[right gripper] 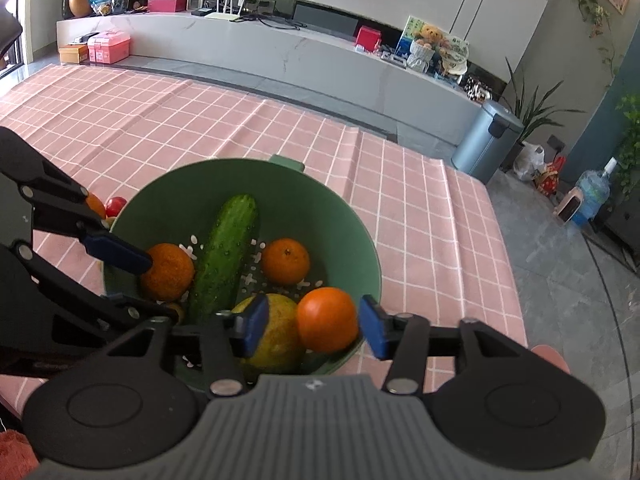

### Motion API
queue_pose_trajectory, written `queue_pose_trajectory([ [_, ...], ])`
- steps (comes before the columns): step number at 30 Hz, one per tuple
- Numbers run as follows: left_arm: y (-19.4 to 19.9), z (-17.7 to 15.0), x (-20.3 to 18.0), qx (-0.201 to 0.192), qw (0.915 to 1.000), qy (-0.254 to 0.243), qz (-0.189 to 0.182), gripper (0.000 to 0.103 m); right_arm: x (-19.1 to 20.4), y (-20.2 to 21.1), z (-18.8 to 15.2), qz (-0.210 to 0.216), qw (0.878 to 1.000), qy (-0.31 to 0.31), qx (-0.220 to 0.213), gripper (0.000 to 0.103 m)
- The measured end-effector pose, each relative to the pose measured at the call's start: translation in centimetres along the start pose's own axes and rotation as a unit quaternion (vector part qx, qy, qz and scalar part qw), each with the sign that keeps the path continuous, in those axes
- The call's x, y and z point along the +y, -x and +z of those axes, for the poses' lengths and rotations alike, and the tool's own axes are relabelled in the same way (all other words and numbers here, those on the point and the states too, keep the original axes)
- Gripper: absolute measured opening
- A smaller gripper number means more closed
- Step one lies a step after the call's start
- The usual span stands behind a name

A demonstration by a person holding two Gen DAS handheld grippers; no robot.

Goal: Organize fruits
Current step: 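Open the left gripper into the colander while the right gripper releases the orange, then withdraw both grippers from the colander toward the remaining fruit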

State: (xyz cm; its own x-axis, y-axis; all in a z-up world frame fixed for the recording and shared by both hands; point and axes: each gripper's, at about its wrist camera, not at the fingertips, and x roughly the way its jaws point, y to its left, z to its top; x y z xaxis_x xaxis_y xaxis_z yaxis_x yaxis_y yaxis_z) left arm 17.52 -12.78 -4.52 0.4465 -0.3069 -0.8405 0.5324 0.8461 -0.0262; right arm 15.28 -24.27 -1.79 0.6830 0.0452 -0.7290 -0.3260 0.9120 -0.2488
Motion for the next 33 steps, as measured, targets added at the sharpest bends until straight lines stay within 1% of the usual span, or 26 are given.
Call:
queue_pose_trajectory([
  [5,1.8,-0.5,0.2,-0.022,0.9997,0.002,0.006,0.055,0.1,1.5,0.2,-0.005,1.0,-0.012,-0.016,0.049],
  [7,2.8,-0.9,0.4,-0.03,0.9995,0.004,0.007,0.055,0.3,2.2,0.1,-0.004,0.999,-0.025,-0.021,0.054],
  [14,5.8,-2.6,1.7,-0.047,0.9987,0.01,0.02,0.055,1.8,4.3,0.0,0.019,0.997,-0.062,-0.033,0.054],
  [19,7.3,-4.2,3.3,-0.051,0.9976,0.033,0.032,0.055,3.5,5.2,-0.4,0.043,0.994,-0.089,-0.038,0.054],
  [27,8.3,-6.6,6.1,-0.055,0.9946,0.072,0.051,0.055,7.7,5.5,-0.8,0.084,0.987,-0.133,-0.034,0.054],
  [30,8.4,-7.6,7.2,-0.057,0.9933,0.089,0.048,0.055,9.3,5.3,-0.9,0.089,0.986,-0.14,-0.033,0.054],
  [33,8.2,-8.7,8.2,-0.059,0.9915,0.106,0.046,0.055,10.7,4.9,-1.0,0.083,0.985,-0.151,-0.03,0.054],
])
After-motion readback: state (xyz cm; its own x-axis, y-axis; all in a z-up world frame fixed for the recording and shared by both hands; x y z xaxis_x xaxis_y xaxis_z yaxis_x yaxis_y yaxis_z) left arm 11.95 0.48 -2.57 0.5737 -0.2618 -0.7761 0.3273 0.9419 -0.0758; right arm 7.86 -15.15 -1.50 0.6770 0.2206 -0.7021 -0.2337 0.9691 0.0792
